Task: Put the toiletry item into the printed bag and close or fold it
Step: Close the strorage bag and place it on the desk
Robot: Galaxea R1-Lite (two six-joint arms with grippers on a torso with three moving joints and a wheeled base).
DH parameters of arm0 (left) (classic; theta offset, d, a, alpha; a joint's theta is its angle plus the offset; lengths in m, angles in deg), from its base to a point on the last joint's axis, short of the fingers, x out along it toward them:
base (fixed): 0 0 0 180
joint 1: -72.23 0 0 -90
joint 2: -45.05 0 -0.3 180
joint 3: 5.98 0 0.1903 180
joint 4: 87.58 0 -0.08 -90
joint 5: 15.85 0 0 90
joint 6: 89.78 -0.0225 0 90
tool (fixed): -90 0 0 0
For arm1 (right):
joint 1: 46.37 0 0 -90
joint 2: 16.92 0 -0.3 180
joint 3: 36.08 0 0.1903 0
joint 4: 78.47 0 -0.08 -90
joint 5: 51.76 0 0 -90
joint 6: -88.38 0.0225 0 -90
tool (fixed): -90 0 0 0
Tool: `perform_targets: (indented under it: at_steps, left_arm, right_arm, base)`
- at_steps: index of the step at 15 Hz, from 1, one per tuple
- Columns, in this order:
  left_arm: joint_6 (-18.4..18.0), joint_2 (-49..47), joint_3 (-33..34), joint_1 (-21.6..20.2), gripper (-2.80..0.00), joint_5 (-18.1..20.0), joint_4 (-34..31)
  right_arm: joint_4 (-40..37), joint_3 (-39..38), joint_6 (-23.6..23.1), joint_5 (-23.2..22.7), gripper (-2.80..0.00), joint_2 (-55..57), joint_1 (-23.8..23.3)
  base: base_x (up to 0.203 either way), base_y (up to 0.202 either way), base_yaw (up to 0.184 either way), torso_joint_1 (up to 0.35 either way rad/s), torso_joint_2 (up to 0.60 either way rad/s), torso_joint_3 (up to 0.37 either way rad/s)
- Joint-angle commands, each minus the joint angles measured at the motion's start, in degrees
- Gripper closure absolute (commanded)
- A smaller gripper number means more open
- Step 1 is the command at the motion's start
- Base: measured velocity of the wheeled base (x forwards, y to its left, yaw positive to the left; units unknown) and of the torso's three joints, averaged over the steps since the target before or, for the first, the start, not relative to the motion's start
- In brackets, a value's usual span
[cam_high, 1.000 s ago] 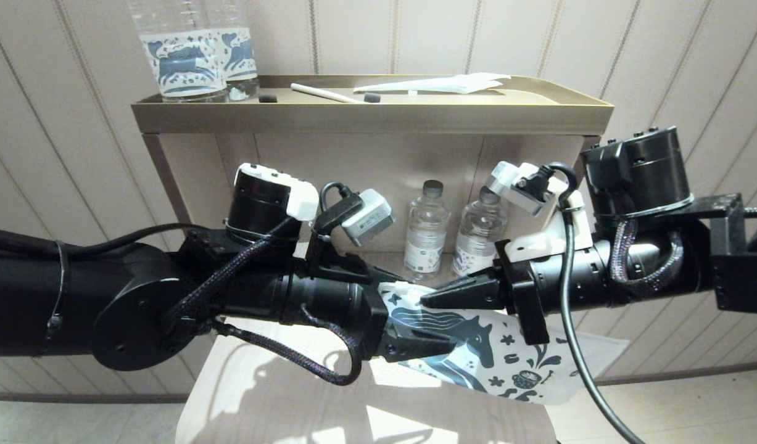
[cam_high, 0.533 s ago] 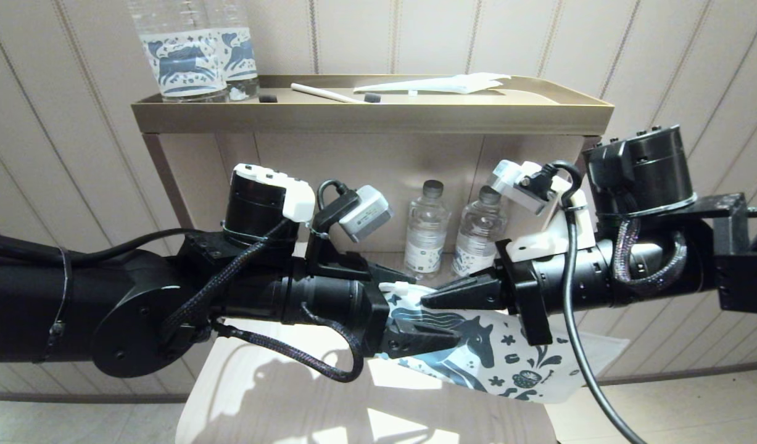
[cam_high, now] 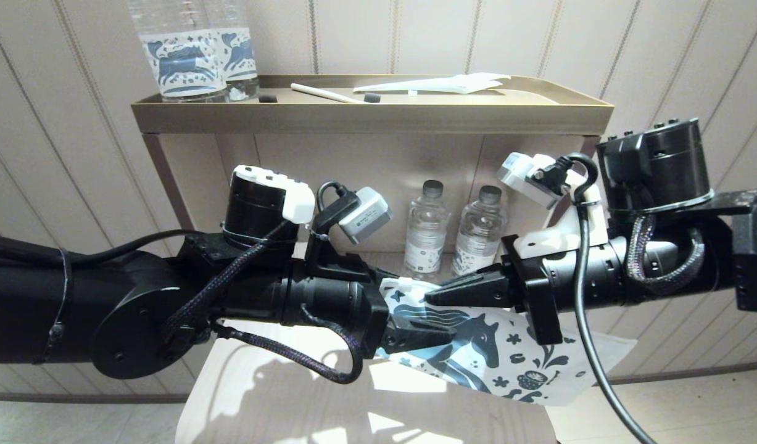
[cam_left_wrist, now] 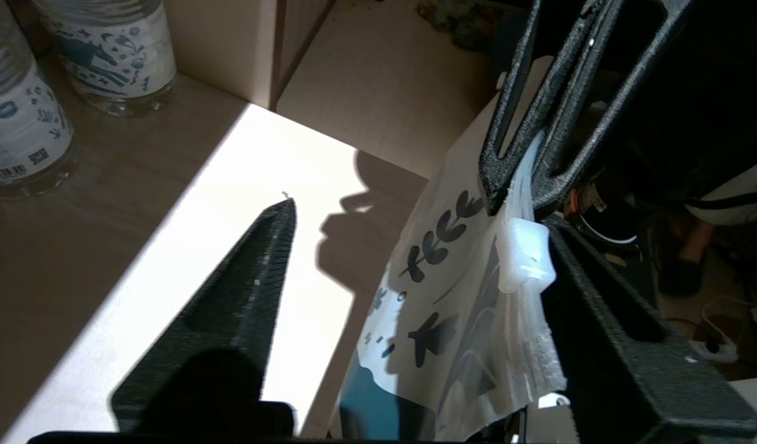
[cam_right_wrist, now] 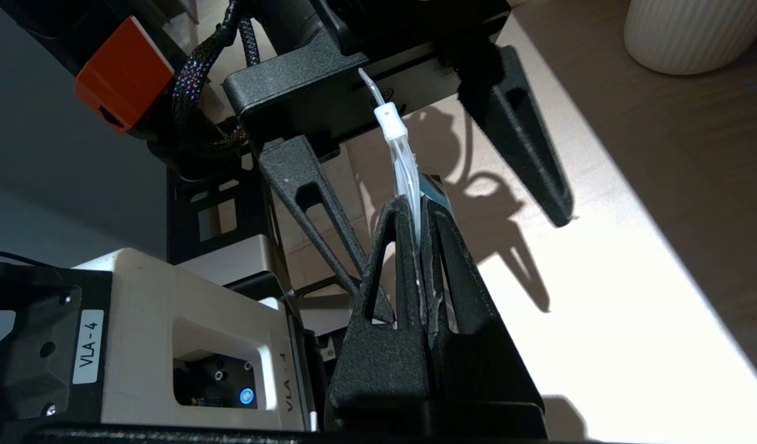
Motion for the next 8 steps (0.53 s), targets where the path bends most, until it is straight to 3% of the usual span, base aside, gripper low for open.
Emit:
perform_targets:
  at_steps: [1, 8]
  left_arm:
    - [0.1, 0.2, 0.3, 0.3, 0.0, 0.2, 0.2]
    - [0.0, 0.3, 0.2, 1.0, 0.0, 0.2, 0.1]
  right_arm:
    - [0.0, -0.2, -0.1, -0.3, 0.0, -0.1, 0.1]
    - [0.2, -0.4, -0.1, -0.2, 0.0, 0.1, 0.1]
  base:
    - [0.0, 0.0, 0.0, 0.0, 0.0, 0.0]
    - [0.0, 0.0, 0.0, 0.0, 0.0, 0.0]
